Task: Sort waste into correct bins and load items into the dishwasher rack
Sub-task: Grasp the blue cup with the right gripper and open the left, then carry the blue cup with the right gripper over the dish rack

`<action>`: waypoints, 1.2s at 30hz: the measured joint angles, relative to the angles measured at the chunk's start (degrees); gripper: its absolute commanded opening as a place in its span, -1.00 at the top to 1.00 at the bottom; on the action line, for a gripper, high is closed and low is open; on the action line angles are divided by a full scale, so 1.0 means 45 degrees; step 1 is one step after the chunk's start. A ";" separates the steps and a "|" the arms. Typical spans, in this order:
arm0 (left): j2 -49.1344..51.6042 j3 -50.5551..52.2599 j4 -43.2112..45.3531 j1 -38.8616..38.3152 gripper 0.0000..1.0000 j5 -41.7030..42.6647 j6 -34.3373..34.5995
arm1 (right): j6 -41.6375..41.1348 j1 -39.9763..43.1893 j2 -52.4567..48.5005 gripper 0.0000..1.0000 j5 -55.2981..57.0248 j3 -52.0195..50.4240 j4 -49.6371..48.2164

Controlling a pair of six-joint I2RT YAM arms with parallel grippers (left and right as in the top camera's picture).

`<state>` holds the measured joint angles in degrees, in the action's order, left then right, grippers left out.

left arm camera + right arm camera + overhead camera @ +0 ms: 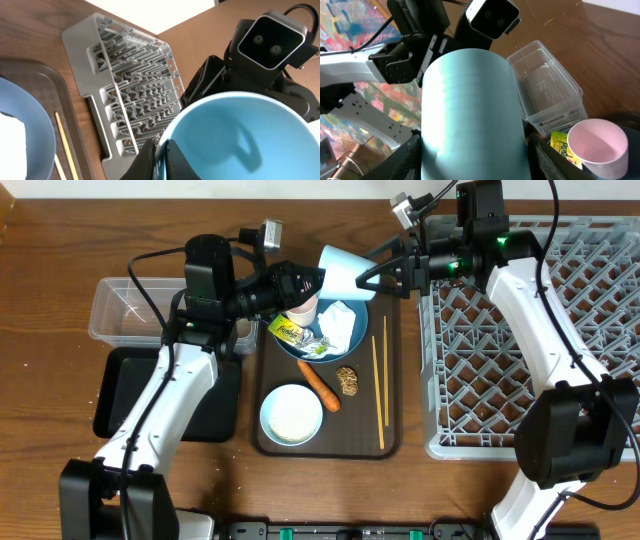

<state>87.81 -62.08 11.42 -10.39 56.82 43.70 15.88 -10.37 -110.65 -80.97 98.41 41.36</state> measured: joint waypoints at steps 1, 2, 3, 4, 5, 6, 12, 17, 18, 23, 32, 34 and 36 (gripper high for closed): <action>0.0024 0.0000 0.0073 0.0000 0.66 -0.0044 0.0000 | 0.0005 0.0000 0.0000 0.18 0.0112 0.0000 0.0121; 0.0039 0.0000 0.0097 -0.0005 0.57 -0.0053 -0.0015 | 0.0005 -0.0019 0.0000 0.20 0.0253 0.0000 0.0243; 0.0058 0.0000 0.0097 -0.0010 0.56 -0.0092 -0.0078 | 0.0000 -0.0058 0.0000 0.21 0.0427 0.0000 0.0330; 0.0073 0.0000 0.0092 -0.0010 0.55 -0.0121 -0.0121 | 0.0005 -0.0087 0.0000 0.23 0.0583 0.0000 0.0369; 0.0102 0.0000 0.0087 -0.0010 0.53 -0.0170 -0.0199 | 0.0005 -0.0131 0.0000 0.24 0.0763 0.0000 0.0403; 0.0131 0.0000 0.0083 0.0000 0.47 -0.0214 -0.0330 | 0.0010 -0.0155 0.0000 0.26 0.0918 0.0000 0.0432; 0.0209 0.0000 -0.0053 0.0039 0.46 -0.0602 -0.1137 | -0.0102 -0.0151 0.0005 0.32 0.1642 0.0000 0.0520; 0.0204 0.0000 -0.1336 0.0092 0.46 -0.1073 -0.2215 | -0.0408 0.0160 0.0005 0.42 0.2880 0.0000 0.0675; 0.0194 -0.0005 -0.1695 0.0107 0.46 -0.1234 -0.2497 | -0.0500 0.0389 0.0000 0.42 0.3317 -0.0005 0.0792; 0.0189 -0.0005 -0.3011 0.0287 0.43 -0.2283 -0.3604 | -0.0826 0.1462 -0.0005 0.47 0.4896 -0.0005 0.1549; 0.0049 -0.0005 -0.5251 0.1200 0.43 -0.4580 -0.5173 | -0.2331 0.3677 0.0078 0.64 0.7970 0.0476 0.5100; -0.0053 -0.0005 -0.5474 0.1399 0.43 -0.4881 -0.5382 | -0.2618 0.4381 0.0131 0.64 0.8670 0.0923 0.5887; -0.0180 -0.0005 -0.5615 0.1545 0.44 -0.5076 -0.5547 | -0.2832 0.5168 0.0223 0.64 0.9428 0.1491 0.6615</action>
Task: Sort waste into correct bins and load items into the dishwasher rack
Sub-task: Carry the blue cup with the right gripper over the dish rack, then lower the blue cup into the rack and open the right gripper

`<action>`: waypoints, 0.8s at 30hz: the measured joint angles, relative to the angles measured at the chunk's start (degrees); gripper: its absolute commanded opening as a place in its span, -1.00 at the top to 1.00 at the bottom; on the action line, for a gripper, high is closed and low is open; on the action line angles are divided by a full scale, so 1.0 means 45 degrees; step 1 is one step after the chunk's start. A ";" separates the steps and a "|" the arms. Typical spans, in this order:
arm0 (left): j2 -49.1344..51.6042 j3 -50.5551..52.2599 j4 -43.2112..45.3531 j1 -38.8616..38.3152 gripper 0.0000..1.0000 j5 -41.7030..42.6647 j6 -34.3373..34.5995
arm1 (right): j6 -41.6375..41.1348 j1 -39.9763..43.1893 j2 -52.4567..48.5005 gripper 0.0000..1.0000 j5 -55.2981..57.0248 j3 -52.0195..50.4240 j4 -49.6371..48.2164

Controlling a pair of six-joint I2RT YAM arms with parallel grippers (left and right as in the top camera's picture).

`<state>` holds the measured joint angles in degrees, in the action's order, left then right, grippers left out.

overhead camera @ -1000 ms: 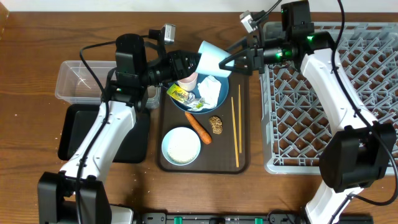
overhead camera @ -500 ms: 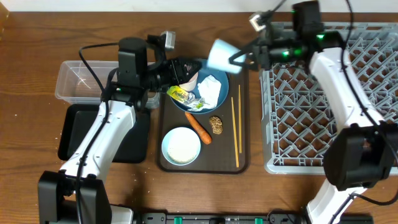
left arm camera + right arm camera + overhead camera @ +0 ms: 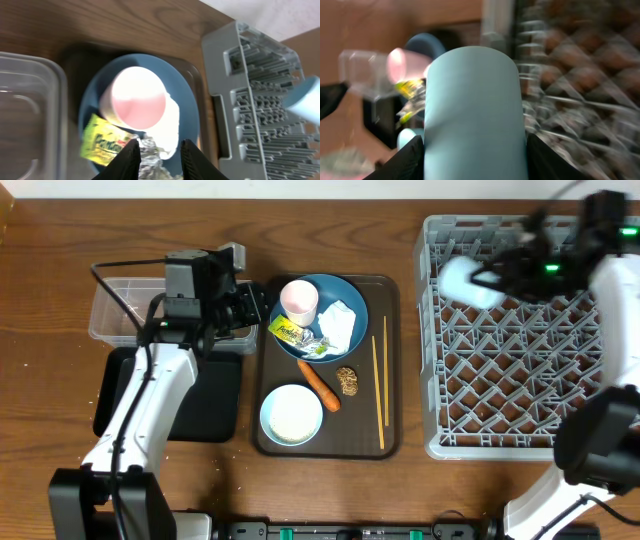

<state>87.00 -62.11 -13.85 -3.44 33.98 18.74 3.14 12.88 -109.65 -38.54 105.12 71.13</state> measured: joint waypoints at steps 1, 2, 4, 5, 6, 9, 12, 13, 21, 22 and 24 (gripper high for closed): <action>-0.0068 0.0000 -0.0058 0.0058 0.43 -0.0083 -0.0126 | -0.0058 0.0340 0.0044 0.64 0.0325 0.0272 0.0306; -0.0126 0.0000 -0.0097 0.0087 0.43 -0.0155 -0.0204 | -0.0117 0.0709 0.0097 0.64 0.0680 0.0559 0.0578; -0.0238 0.0000 -0.0219 0.0097 0.44 -0.0311 -0.0335 | -0.0214 0.1321 0.0175 0.62 0.1277 0.1078 0.1010; -0.0282 0.0000 -0.0257 0.0097 0.43 -0.0359 -0.0413 | -0.0282 0.1642 0.0219 0.61 0.1676 0.1331 0.1219; -0.0311 0.0000 -0.0287 0.0097 0.44 -0.0384 -0.0466 | -0.0321 0.1802 0.0248 0.61 0.1962 0.1467 0.1350; -0.0379 0.0000 -0.0408 0.0097 0.44 -0.0466 -0.0520 | -0.0743 0.2380 0.0345 0.62 0.3322 0.1724 0.1695; -0.0384 0.0000 -0.0641 0.0097 0.43 -0.0563 -0.0559 | -0.1428 0.2968 0.0364 0.63 0.4925 0.1724 0.2021; -0.0384 0.0000 -0.0670 0.0097 0.44 -0.0588 -0.0559 | -0.1608 0.3152 0.0364 0.63 0.5338 0.1724 0.2050; -0.0384 0.0000 -0.0704 0.0097 0.43 -0.0602 -0.0563 | -0.2662 0.4245 0.0364 0.61 0.7927 0.1724 0.2035; -0.0384 0.0000 -0.0704 0.0097 0.44 -0.0602 -0.0563 | -0.2744 0.4279 0.0364 0.61 0.8121 0.1724 0.2025; -0.0384 0.0000 -0.0704 0.0097 0.43 -0.0602 -0.0563 | -0.2929 0.4337 0.0359 0.61 0.8442 0.1724 0.1914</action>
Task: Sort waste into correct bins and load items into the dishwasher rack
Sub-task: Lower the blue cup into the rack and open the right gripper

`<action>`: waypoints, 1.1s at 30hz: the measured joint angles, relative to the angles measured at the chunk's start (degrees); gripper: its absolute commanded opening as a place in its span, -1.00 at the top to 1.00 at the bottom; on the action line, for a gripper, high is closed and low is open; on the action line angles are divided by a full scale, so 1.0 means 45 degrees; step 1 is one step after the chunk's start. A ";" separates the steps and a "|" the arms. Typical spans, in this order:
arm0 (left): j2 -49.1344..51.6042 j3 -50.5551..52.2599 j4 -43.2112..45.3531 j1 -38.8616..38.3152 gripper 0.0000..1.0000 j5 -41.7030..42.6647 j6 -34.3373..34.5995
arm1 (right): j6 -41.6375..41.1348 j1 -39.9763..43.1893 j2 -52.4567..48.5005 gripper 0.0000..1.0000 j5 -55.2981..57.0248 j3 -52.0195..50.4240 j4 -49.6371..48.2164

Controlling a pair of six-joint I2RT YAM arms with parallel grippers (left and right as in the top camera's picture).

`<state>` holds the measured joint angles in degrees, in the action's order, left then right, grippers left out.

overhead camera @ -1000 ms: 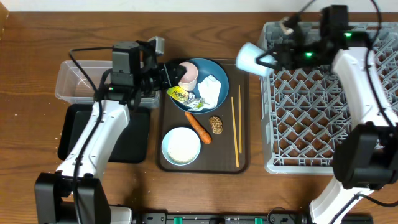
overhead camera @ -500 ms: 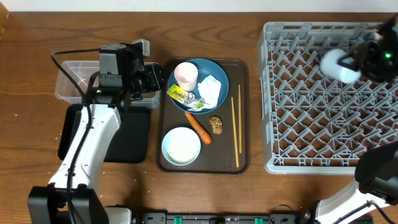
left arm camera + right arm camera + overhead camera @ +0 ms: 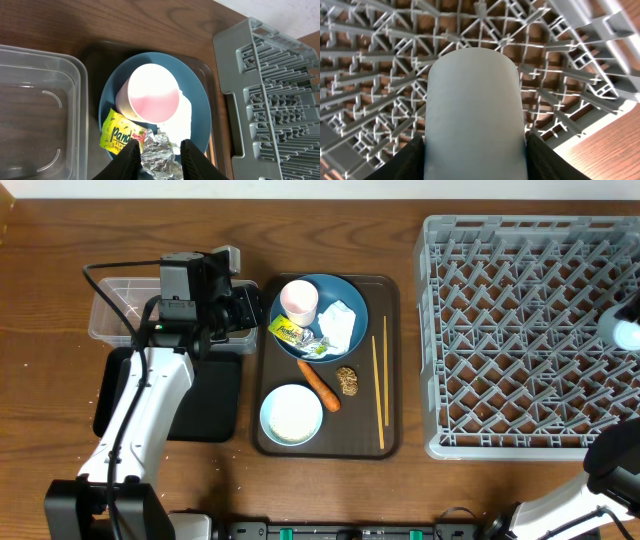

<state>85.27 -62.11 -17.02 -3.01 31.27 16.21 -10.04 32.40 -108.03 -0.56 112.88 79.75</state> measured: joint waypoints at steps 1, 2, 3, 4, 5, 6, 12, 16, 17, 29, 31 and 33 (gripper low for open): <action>0.0000 0.0000 0.0000 0.0000 0.43 0.0000 0.0000 | -0.0053 0.0019 -0.0005 0.60 0.0107 0.0000 -0.0107; 0.0000 0.0000 0.0000 0.0000 0.43 0.0000 0.0000 | -0.0102 0.0039 -0.0029 0.60 0.0219 0.0000 -0.0262; 0.0000 0.0000 -0.0005 0.0000 0.44 0.0000 0.0000 | -0.0136 0.0058 -0.0058 0.60 0.0291 0.0005 -0.0379; 0.0000 0.0000 -0.0005 0.0000 0.43 0.0000 0.0000 | -0.0165 0.0058 -0.0117 0.60 0.0350 0.0005 -0.0505; 0.0000 0.0000 -0.0015 0.0000 0.43 0.0000 0.0000 | -0.0204 0.0063 -0.0219 0.59 0.0408 0.0005 -0.0690; 0.0000 0.0000 -0.0015 0.0000 0.43 0.0000 0.0000 | -0.0243 0.0058 -0.0350 0.59 0.0461 0.0005 -0.0923; 0.0000 0.0000 -0.0029 0.0000 0.43 0.0000 0.0000 | -0.0311 0.0063 -0.1219 0.58 0.0607 0.0005 -0.1739; 0.0000 0.0000 -0.0029 0.0000 0.43 0.0000 0.0000 | -0.0340 0.0068 -0.1739 0.57 0.0656 0.0005 -0.1768; 0.0000 0.0000 -0.0029 0.0000 0.43 0.0000 0.0000 | -0.0340 0.0068 -0.1846 0.57 0.0670 0.0005 -0.1739; 0.0000 0.0000 -0.0034 0.0000 0.43 0.0000 0.0000 | -0.0389 0.0627 -0.3011 -0.29 0.0894 0.0010 -0.2069; 0.0000 0.0000 -0.0029 0.0000 0.43 0.0000 0.0000 | -0.0408 0.0631 -0.3152 -0.46 0.0889 0.0010 -0.2239; 0.0000 0.0000 -0.0029 0.0000 0.37 0.0000 0.0000 | -0.0374 0.0631 -0.3186 -0.50 0.0894 0.0010 -0.2506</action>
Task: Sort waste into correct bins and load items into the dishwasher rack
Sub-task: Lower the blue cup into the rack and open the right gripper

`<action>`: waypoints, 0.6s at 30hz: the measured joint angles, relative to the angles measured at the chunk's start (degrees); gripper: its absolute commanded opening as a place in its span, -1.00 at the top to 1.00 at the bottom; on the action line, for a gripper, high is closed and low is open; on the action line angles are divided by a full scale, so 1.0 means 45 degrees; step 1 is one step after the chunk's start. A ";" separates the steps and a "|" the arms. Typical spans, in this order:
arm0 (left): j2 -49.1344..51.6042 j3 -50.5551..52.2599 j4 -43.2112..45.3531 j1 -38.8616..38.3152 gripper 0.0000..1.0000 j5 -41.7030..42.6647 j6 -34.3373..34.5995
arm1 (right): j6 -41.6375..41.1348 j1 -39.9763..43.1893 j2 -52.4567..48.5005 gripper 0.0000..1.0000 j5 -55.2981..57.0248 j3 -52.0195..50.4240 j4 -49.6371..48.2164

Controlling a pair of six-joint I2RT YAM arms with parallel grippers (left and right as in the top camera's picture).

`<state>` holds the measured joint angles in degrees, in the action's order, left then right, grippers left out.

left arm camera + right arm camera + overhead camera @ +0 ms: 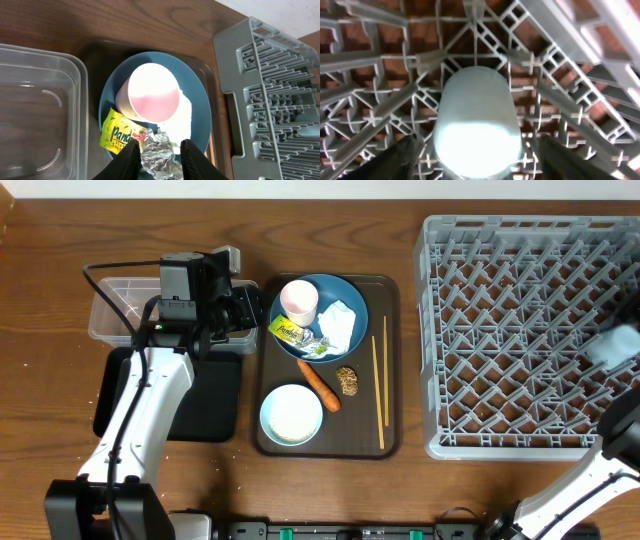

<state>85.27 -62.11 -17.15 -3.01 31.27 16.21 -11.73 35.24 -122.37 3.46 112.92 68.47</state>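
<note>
The light blue cup [476, 125] lies among the prongs of the grey dishwasher rack [500, 330], at its right edge [620, 346]. My right gripper [472, 152] is open, its fingers [397, 155] standing apart on either side of the cup. My left gripper [159, 144] hangs open over the blue plate [197, 95]; below it lie a crumpled foil ball [161, 159] and a yellow wrapper [117, 134], and a pink cup [152, 95] sits just beyond. In the overhead view the left gripper [243, 315] is at the plate's left rim.
The brown tray [390, 380] also holds a white napkin [340, 323], a carrot [320, 385], a cookie [348, 380], chopsticks [379, 380] and a white bowl [291, 414]. A clear bin [115, 310] and a black bin [200, 400] stand to the left of it.
My right gripper has opened and let go of the light blue cup, which now rests in the rack farther from the camera. The left arm has not moved.
Both grippers were at the light blue cup above the plate. Then the right gripper held it over the rack, and the left gripper was open over the plate. Later the cup was at the rack's right edge, still gripped; now it lies there released.
</note>
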 measured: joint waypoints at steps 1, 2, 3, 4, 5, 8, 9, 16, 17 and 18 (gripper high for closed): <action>0.0000 0.0000 -0.0005 0.0000 0.35 -0.0005 -0.0019 | 0.0010 0.0000 0.0005 -0.50 0.0005 0.0000 -0.0083; 0.0000 0.0000 -0.0005 0.0000 0.33 0.0000 -0.0029 | 0.0019 0.0000 0.0010 -0.50 0.0000 0.0029 -0.0146; 0.0000 0.0000 0.0000 0.0000 0.32 -0.0005 -0.0039 | 0.0019 0.0000 0.0015 -0.50 -0.0024 0.0053 -0.0199; 0.0000 0.0000 -0.0005 0.0000 0.31 -0.0005 -0.0039 | 0.0019 0.0000 0.0039 -0.50 -0.0112 0.0068 -0.0272; 0.0000 0.0000 -0.0005 0.0000 0.29 -0.0005 -0.0044 | 0.0024 0.0000 0.0073 -0.50 -0.0243 0.0083 -0.0330; 0.0000 0.0000 -0.0005 0.0000 0.24 -0.0053 -0.0039 | 0.0058 -0.0005 0.0321 -0.47 -0.0996 0.0146 -0.0413; 0.0000 0.0000 -0.0005 0.0000 0.24 -0.0112 -0.0039 | 0.0151 -0.0015 0.0481 -0.46 -0.1472 0.0175 -0.0423; 0.0000 0.0000 0.0049 0.0000 0.12 -0.0840 -0.0282 | 0.1511 -0.1331 0.2448 -0.51 -0.4818 0.0418 -0.0476; 0.0000 0.0000 0.0112 -0.0005 0.12 -0.0976 -0.0291 | 0.1685 -0.1753 0.2686 -0.52 -0.5061 0.0481 -0.0466; 0.0000 0.0000 0.0189 -0.0015 0.12 -0.1117 -0.0306 | 0.1851 -0.2312 0.2895 -0.52 -0.5289 0.0559 -0.0471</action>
<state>85.27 -62.11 -16.29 -3.07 26.24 14.83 -3.40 24.84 -109.34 -20.34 115.44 66.35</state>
